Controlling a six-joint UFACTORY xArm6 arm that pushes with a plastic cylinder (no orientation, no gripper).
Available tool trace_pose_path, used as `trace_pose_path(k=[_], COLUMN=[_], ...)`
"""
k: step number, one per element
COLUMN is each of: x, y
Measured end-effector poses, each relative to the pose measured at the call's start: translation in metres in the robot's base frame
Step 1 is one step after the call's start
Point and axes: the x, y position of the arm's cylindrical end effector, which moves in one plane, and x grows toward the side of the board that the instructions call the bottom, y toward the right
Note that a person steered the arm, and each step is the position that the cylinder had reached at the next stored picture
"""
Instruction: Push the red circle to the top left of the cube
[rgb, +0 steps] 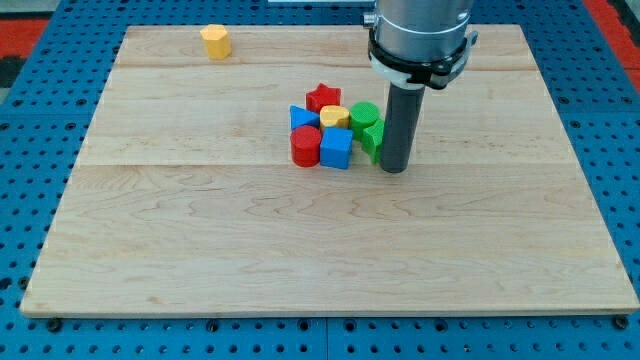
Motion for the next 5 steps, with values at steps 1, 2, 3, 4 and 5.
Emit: trace_pose_path(k=[1,2,3,4,5], x=[-0.015,-0.02,-0.02,0.015,0.056], y=[0.015,-0.016,-0.058,-0.045,-0.011])
